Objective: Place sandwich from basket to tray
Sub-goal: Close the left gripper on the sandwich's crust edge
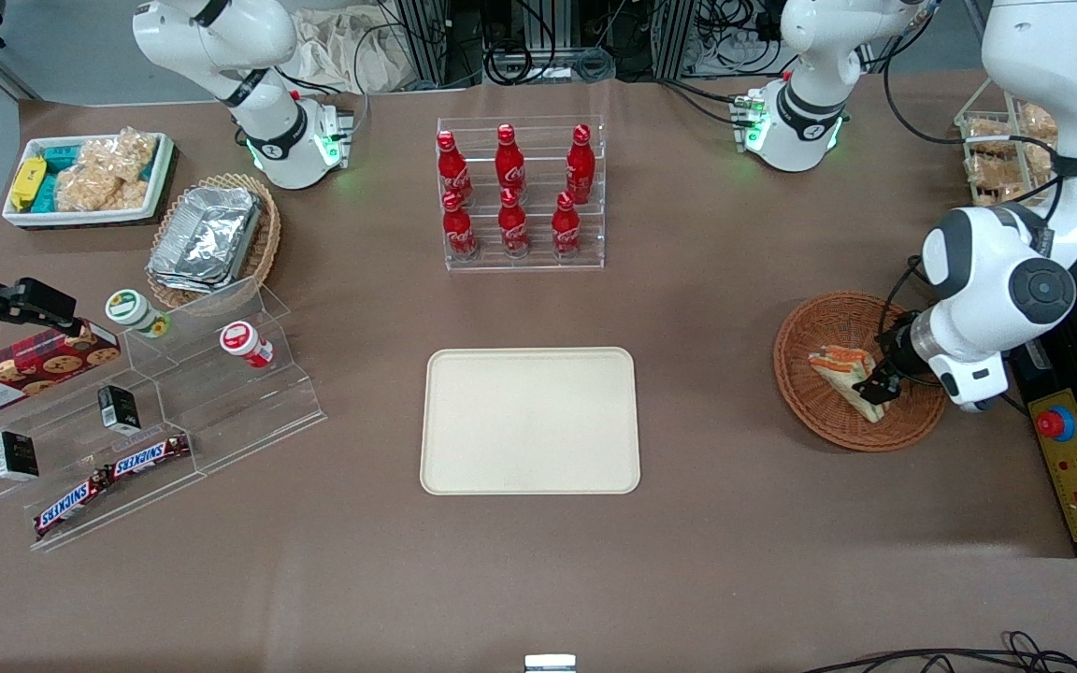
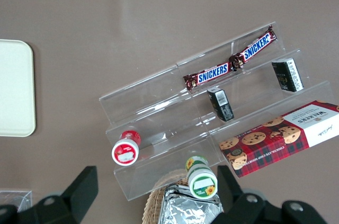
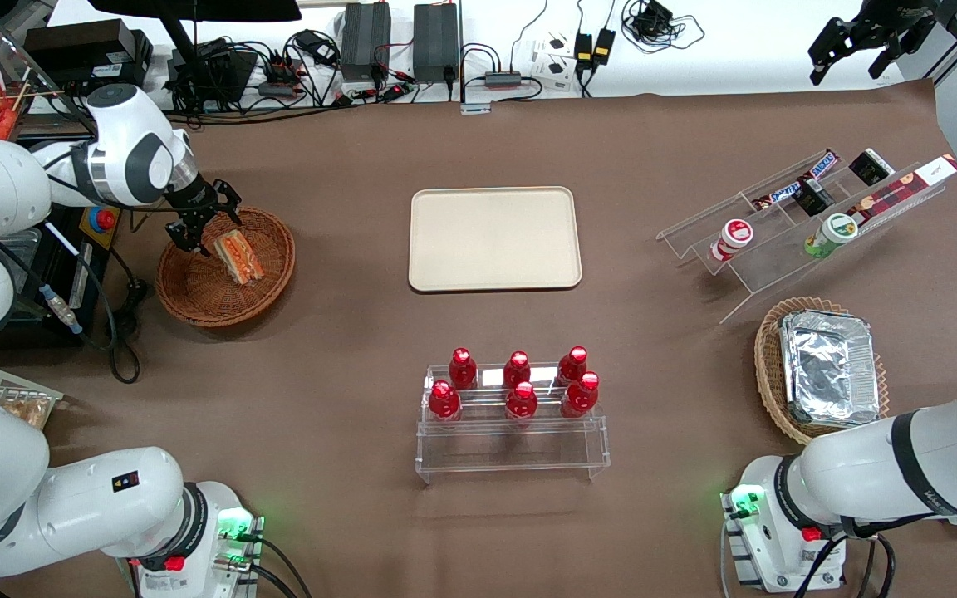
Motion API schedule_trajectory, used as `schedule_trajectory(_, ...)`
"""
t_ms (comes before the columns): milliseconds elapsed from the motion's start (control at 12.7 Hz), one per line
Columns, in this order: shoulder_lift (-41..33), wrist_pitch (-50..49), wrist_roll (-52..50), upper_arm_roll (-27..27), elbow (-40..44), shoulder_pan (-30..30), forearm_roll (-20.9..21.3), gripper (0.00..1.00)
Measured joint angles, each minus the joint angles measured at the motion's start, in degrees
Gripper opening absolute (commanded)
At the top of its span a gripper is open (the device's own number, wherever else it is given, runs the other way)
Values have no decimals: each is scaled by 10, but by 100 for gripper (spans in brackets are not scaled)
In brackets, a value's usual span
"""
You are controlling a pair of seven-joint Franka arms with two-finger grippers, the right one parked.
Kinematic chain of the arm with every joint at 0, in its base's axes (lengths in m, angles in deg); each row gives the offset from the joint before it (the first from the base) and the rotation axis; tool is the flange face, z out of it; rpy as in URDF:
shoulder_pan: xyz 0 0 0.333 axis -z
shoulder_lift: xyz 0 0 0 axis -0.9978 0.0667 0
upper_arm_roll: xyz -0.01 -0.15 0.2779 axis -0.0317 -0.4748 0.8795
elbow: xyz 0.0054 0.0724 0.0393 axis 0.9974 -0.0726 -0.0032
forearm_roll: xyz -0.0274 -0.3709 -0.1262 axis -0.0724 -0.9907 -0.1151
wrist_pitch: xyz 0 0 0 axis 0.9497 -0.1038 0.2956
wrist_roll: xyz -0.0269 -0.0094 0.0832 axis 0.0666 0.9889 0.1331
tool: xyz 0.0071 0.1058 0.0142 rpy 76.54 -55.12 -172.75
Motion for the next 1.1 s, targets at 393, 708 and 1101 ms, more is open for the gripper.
schedule_trajectory(393, 23, 20, 0, -1, -8, 1, 0, 95)
schedule_trajectory(708, 31, 30, 0, -1, -8, 2, 4, 7)
schedule_trajectory(1101, 25, 35, 2, -2, -7, 2, 9, 0)
